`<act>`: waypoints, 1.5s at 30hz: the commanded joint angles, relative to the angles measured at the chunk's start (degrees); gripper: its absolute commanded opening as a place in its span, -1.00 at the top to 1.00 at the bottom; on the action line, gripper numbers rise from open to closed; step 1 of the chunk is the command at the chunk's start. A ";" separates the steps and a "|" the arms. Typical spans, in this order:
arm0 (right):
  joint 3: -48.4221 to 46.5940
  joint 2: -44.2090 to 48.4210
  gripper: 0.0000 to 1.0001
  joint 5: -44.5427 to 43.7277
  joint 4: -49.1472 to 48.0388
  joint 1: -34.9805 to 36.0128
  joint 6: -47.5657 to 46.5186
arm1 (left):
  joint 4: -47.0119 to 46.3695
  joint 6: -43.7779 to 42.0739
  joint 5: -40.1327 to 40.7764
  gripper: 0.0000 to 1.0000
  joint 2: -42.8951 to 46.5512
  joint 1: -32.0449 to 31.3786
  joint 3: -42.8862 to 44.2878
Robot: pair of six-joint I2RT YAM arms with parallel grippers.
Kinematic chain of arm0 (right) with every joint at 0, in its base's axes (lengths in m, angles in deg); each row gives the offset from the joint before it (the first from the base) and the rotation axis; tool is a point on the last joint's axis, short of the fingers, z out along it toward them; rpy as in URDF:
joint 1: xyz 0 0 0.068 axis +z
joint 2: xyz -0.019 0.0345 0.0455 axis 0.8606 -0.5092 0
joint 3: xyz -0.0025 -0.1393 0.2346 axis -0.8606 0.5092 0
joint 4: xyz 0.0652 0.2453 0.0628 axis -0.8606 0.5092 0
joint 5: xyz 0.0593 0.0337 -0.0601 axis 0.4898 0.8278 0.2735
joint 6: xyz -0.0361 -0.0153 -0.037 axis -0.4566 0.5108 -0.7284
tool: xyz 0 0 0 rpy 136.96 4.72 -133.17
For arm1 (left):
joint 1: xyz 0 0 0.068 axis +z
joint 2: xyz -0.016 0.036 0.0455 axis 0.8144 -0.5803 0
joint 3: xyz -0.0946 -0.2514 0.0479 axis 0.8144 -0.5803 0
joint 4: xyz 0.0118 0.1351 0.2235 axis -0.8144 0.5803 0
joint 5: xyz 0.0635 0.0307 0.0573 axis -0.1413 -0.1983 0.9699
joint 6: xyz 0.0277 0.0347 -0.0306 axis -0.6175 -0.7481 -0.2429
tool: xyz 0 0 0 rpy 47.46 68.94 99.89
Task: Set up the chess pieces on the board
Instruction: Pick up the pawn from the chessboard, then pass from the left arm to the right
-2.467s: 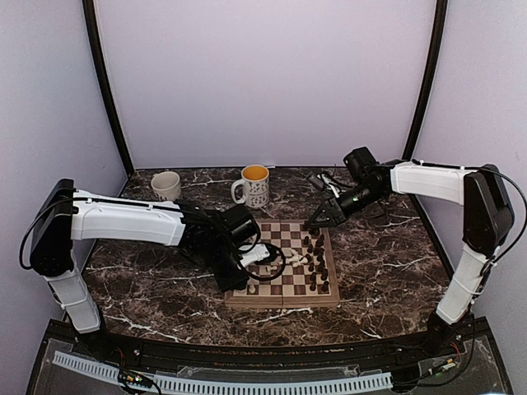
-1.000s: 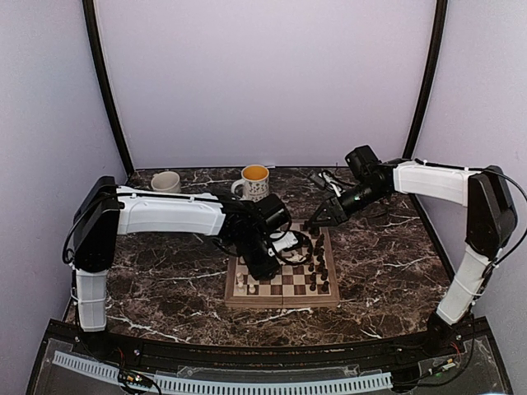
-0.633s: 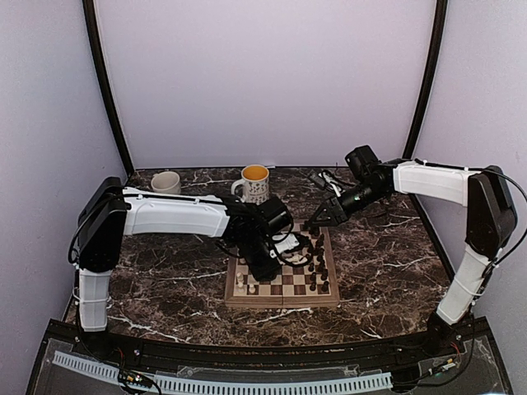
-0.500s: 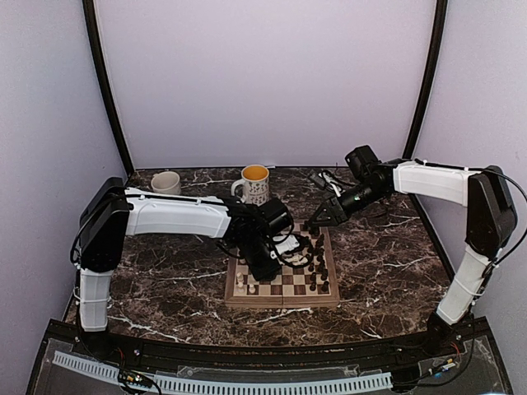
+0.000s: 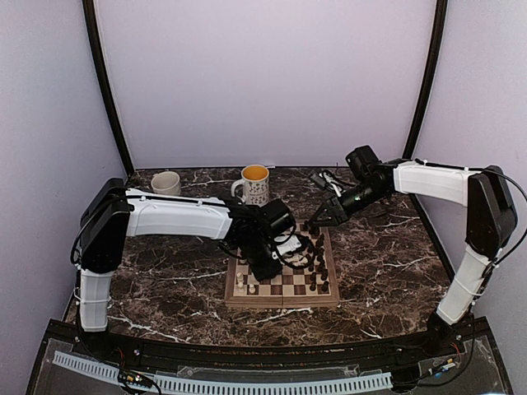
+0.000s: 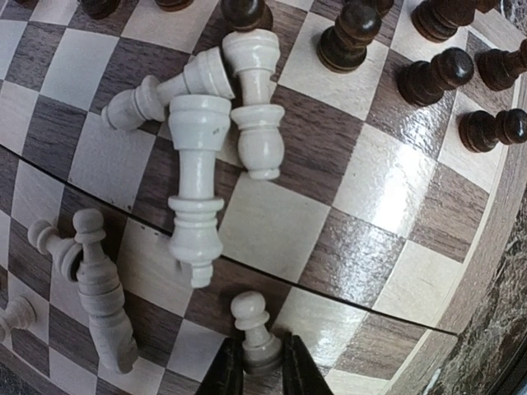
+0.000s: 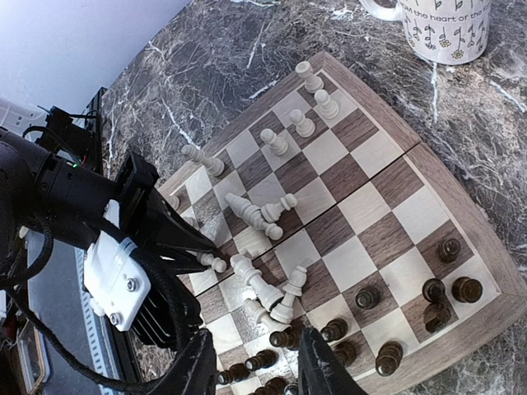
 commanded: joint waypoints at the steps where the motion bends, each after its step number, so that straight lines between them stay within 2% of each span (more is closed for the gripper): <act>1: -1.41 2.24 0.32 -0.05 -0.49 -1.55 1.38 | -5.68 -0.92 0.89 0.72 5.70 -0.08 -4.10; 8: -7.14 -0.66 0.30 4.68 3.27 -4.17 3.32 | -26.62 -0.67 2.77 0.71 17.25 -0.04 -15.63; 15: -12.21 -6.60 0.27 13.68 12.38 1.68 1.64 | -36.82 0.46 2.99 0.69 19.39 -0.01 -19.23; 27: -12.90 -9.22 0.32 14.89 12.49 8.07 3.13 | -41.79 2.12 2.94 0.68 22.74 -0.03 -23.67; 32: -12.97 -9.75 0.45 15.30 11.41 8.43 4.22 | -42.23 2.13 2.93 0.68 23.31 -0.04 -24.34; 39: -13.32 -10.50 0.51 16.16 10.75 8.50 4.98 | -42.50 2.25 1.72 0.67 23.26 -0.04 -24.42; 45: -13.28 -10.80 0.49 17.99 10.08 8.48 5.80 | -42.42 2.18 0.97 0.67 23.22 -0.10 -24.34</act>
